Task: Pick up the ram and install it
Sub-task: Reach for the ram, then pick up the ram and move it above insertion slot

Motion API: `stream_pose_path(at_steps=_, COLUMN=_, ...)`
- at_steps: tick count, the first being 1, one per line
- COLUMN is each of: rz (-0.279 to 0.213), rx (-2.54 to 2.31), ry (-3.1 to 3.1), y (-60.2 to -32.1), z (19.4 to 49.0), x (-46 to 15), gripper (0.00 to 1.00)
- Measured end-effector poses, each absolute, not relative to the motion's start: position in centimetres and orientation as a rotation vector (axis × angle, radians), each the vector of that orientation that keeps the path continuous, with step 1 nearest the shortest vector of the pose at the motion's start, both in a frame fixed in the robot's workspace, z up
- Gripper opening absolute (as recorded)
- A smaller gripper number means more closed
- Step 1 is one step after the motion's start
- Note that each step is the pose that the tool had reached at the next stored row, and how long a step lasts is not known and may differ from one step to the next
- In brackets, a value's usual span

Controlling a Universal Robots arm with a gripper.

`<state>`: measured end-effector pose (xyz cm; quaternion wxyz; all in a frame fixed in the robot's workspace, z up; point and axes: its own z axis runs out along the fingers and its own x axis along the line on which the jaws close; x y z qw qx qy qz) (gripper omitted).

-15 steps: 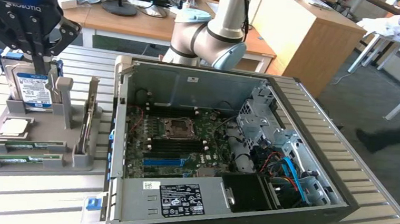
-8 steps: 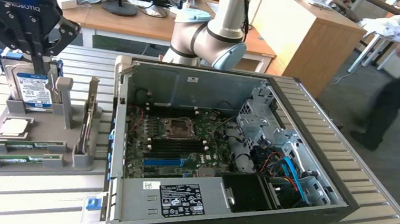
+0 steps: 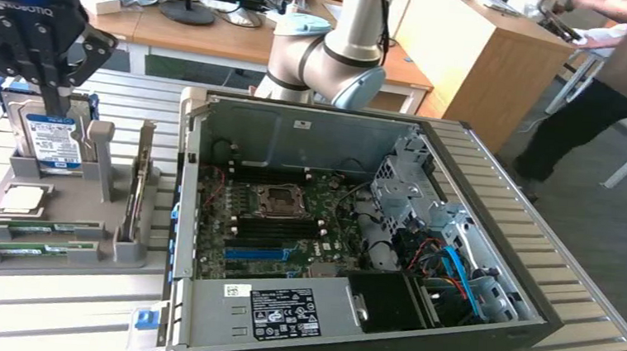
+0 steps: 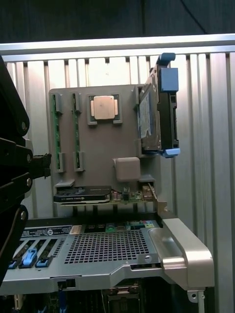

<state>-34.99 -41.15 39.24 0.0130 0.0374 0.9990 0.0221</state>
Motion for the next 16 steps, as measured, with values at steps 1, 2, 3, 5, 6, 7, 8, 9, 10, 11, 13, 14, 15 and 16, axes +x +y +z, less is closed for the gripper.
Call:
stream_pose_path(at_steps=1, rz=0.069, rx=0.117, ry=3.113, y=-41.15, z=39.25, x=-35.17, gripper=0.1)
stream_pose_path(at_steps=2, rz=0.069, rx=0.116, ry=3.113, y=-41.16, z=39.25, x=-35.36, gripper=0.1)
stream_pose_path(at_steps=3, rz=0.069, rx=0.117, ry=3.113, y=-41.15, z=39.24, x=-35.48, gripper=0.1)
stream_pose_path(at_steps=5, rz=0.069, rx=0.116, ry=3.113, y=-41.15, z=39.24, x=-35.5, gripper=0.1)
stream_pose_path(at_steps=6, rz=0.069, rx=0.116, ry=3.113, y=-41.15, z=39.24, x=-35.51, gripper=0.1)
stream_pose_path(at_steps=7, rz=0.069, rx=0.117, ry=3.113, y=-41.15, z=39.24, x=-35.5, gripper=0.1)
stream_pose_path(at_steps=8, rz=0.069, rx=0.116, ry=3.113, y=-41.15, z=39.24, x=-35.5, gripper=0.1)
stream_pose_path(at_steps=9, rz=0.069, rx=0.116, ry=3.113, y=-41.15, z=39.24, x=-35.5, gripper=0.1)
stream_pose_path(at_steps=10, rz=0.069, rx=0.116, ry=3.113, y=-41.15, z=39.24, x=-35.51, gripper=0.1)
stream_pose_path(at_steps=11, rz=0.069, rx=0.116, ry=3.113, y=-41.15, z=39.24, x=-35.5, gripper=0.1)
stream_pose_path(at_steps=13, rz=0.069, rx=0.116, ry=3.113, y=-41.15, z=39.24, x=-35.5, gripper=0.1)
stream_pose_path(at_steps=14, rz=0.069, rx=0.116, ry=3.113, y=-41.15, z=39.24, x=-35.5, gripper=0.1)
stream_pose_path(at_steps=15, rz=0.069, rx=0.116, ry=3.113, y=-41.15, z=39.24, x=-35.51, gripper=0.1)
stream_pose_path(at_steps=16, rz=0.069, rx=0.115, ry=3.113, y=-41.15, z=39.24, x=-35.5, gripper=0.1)
